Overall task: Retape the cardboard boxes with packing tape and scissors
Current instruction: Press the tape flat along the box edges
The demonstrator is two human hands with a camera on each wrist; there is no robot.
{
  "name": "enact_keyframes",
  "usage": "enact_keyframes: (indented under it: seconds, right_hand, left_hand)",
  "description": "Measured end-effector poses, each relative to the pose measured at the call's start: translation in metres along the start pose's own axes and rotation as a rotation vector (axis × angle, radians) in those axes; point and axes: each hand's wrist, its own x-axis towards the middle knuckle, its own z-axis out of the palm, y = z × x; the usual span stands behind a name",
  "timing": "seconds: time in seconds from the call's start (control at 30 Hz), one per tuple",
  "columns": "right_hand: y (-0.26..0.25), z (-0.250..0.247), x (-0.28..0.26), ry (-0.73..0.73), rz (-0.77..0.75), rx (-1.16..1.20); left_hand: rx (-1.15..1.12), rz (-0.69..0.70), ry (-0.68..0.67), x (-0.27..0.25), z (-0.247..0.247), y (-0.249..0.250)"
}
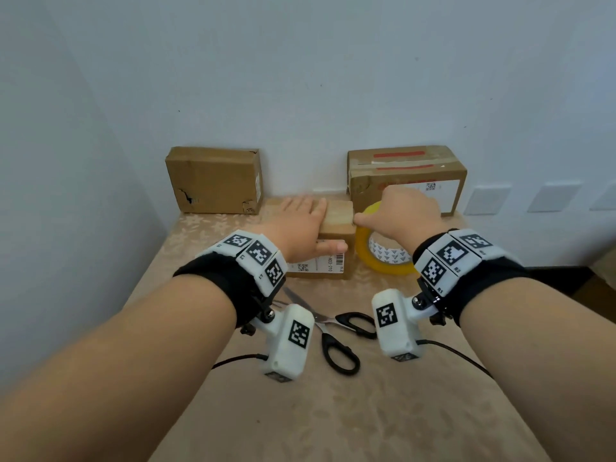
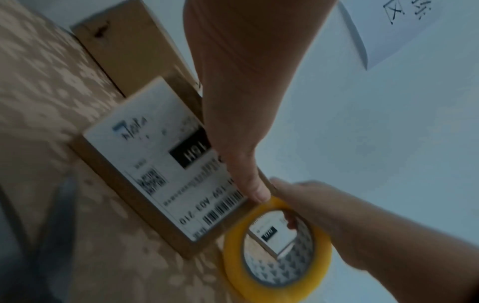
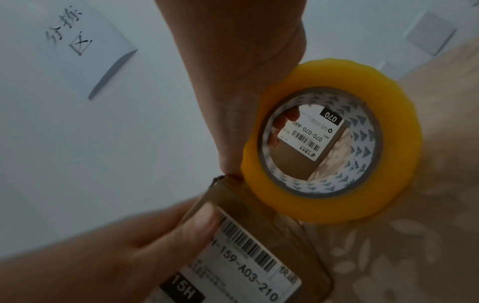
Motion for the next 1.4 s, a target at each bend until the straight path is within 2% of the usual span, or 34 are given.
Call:
enact_keyframes:
  seconds: [0.1, 0.2, 0.33, 0.4, 0.5, 0.67, 0.77, 0.87, 0.93, 1.17, 1.3, 1.4]
  right_hand:
    - [0.003, 0.0, -0.002, 0.017, -0.002, -0.011]
    - [0.005, 0.002, -0.001, 0.024, -0.01, -0.016]
    - [0.012, 0.0, 0.001, -0.046, -0.017, 0.019]
    - [0.018, -0.003, 0.003, -0.096, -0.039, 0.13]
    - [0.033, -0.005, 0.003, -0.088, -0.071, 0.414]
    - [0.051, -0.002, -0.01, -0.103, -0.027, 0.51]
    - [0.047, -0.011, -0.014, -0.192, -0.031, 0.409]
    - [0.037, -0.022, -0.019, -0.288, -0.01, 0.197]
    - [0.029, -0.027, -0.022, -0.298, -0.025, 0.073]
    - [0.004, -0.023, -0.033, -0.253, -0.06, -0.13]
    - [0.005, -0.026, -0.035, -0.247, -0.094, -0.123]
    - [0.013, -0.028, -0.036, -0.287, -0.13, 0.094]
  left_hand:
    - [-0.057, 0.105, 0.002, 0.009, -0.005, 0.026]
    - [-0.074, 0.15, 0.008, 0.012, -0.007, 0.018]
    - [-0.048, 0.045, -0.055, 0.012, -0.005, -0.011]
    - [-0.035, 0.032, -0.075, 0.016, -0.011, -0.008]
    - [-0.035, 0.109, -0.037, 0.023, -0.022, 0.011]
    - [-0.023, 0.125, 0.025, 0.023, -0.024, 0.018]
    - [-0.126, 0.15, 0.075, 0.015, -0.029, 0.008]
    - [-0.26, 0.159, 0.116, 0.002, -0.033, 0.0]
    - [-0.267, 0.187, 0.115, -0.005, -0.033, 0.001]
    - [-0.25, 0.245, 0.11, -0.014, -0.03, 0.003]
    - [-0.261, 0.251, 0.124, -0.017, -0.032, 0.001]
    - [-0.15, 0.33, 0.148, -0.015, -0.041, -0.001]
